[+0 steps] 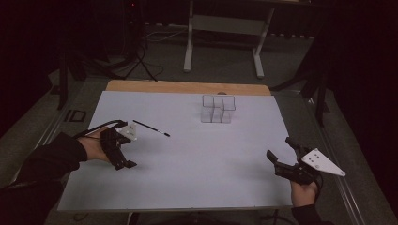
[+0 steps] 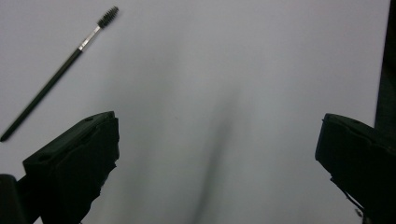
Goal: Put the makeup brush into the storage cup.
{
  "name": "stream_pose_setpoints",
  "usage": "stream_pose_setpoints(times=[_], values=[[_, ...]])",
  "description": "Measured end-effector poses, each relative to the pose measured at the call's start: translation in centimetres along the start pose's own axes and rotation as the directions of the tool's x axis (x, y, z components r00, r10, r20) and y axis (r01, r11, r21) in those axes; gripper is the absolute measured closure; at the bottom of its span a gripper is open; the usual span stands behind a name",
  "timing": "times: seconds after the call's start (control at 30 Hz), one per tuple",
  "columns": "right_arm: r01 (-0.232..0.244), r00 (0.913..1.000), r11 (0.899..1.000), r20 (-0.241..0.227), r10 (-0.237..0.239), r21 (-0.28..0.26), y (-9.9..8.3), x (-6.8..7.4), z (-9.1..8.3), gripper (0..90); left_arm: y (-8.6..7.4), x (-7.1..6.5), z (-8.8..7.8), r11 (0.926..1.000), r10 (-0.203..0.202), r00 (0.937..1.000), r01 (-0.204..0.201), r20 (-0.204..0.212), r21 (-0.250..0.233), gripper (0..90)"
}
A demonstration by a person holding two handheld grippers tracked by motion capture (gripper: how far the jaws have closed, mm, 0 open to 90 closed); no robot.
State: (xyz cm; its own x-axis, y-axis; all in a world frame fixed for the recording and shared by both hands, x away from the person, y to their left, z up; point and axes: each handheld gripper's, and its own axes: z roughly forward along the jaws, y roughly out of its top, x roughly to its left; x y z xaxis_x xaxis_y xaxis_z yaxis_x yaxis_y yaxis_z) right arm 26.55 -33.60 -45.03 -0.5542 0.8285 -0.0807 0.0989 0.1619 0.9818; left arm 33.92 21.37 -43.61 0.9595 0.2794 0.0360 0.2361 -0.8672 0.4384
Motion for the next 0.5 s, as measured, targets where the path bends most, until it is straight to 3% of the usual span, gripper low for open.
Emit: stream_pose_setpoints(times=[0.27, 0.5], values=[[-0.006, 1.0, 1.0, 0.004, 0.006, 0.003, -0.1, -0.1, -0.1, 14.7, 1.3, 0.9, 0.3, 0.9993, 0.036, 0.9993, -0.036, -0.002, 0.014, 0.3], [-0.008, 0.9999, 1.0, 0.007, 0.008, 0.009, -0.2, -0.2, -0.1, 14.8, 2.4, 2.6, 0.4, 0.9962, 0.084, 0.9964, -0.084, -0.004, 0.025, 0.3]])
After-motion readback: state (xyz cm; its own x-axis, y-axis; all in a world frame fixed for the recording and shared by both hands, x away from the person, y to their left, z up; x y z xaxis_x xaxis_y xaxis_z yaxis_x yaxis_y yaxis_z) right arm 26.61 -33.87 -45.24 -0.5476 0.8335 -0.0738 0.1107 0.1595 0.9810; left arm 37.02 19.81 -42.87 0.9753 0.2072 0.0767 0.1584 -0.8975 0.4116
